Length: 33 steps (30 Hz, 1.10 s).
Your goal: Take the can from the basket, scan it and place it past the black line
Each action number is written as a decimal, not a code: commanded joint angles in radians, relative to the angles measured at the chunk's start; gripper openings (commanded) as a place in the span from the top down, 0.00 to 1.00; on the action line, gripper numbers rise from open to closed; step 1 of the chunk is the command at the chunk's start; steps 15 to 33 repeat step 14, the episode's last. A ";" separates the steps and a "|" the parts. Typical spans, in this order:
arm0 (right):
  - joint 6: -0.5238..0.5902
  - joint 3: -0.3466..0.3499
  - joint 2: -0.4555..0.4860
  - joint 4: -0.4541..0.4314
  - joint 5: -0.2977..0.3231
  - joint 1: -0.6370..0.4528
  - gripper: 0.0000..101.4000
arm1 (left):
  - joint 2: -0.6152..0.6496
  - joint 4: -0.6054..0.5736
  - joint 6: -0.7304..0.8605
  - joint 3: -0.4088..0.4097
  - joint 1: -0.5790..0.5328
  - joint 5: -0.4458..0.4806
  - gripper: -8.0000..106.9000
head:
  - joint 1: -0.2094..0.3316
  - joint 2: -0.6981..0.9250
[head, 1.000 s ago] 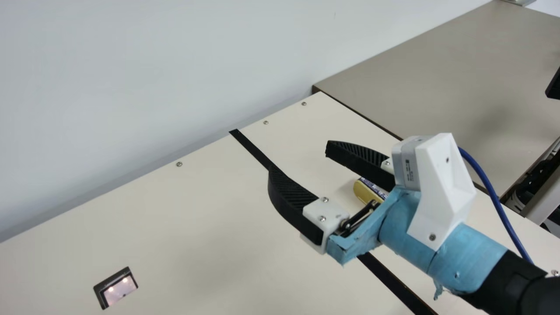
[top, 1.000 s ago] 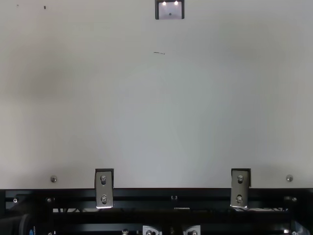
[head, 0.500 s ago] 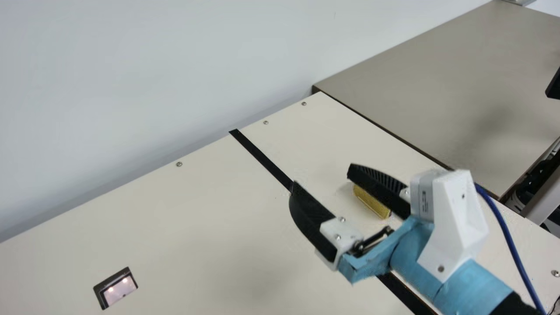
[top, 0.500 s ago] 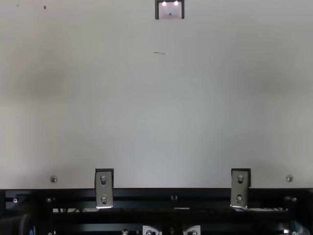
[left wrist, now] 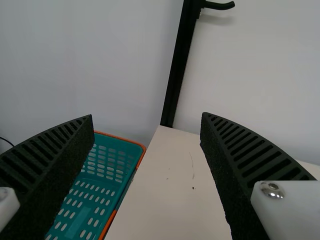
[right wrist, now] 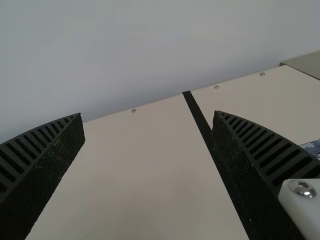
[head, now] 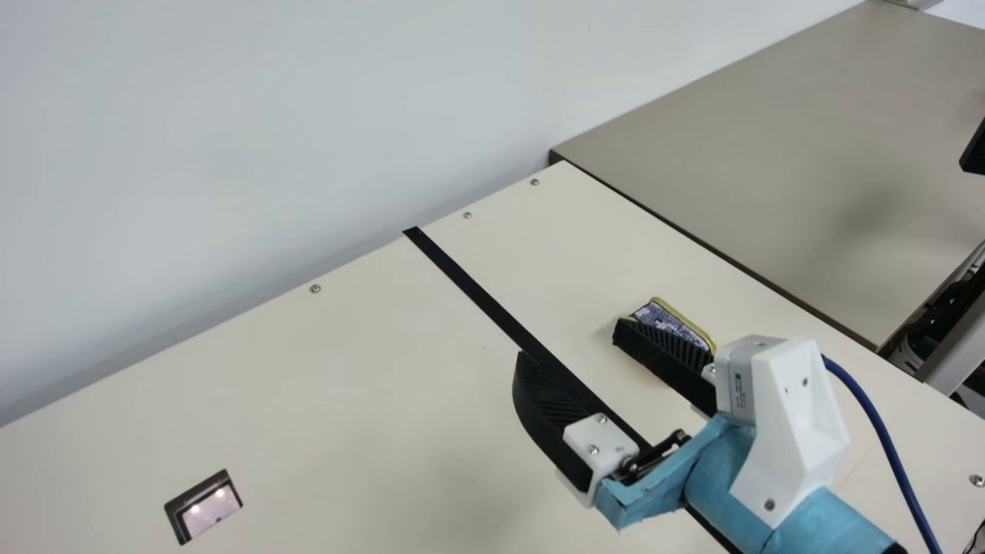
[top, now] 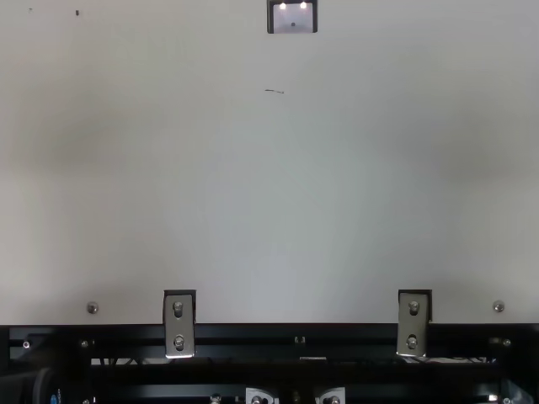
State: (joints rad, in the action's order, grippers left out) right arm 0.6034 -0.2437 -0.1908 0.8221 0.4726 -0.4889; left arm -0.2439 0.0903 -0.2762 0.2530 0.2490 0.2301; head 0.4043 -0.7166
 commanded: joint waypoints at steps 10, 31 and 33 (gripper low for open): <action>0.000 0.000 0.000 0.000 0.000 0.000 0.00 | 0.000 0.000 0.000 0.000 0.000 0.000 0.15 | 0.032 -0.021; 0.000 0.000 0.000 0.000 0.000 0.000 0.00 | 0.000 0.000 0.000 0.000 0.000 0.000 0.15 | 0.032 -0.021; 0.000 0.000 0.000 0.000 0.000 0.000 0.00 | 0.000 0.000 0.000 0.000 0.000 0.000 0.15 | 0.032 -0.021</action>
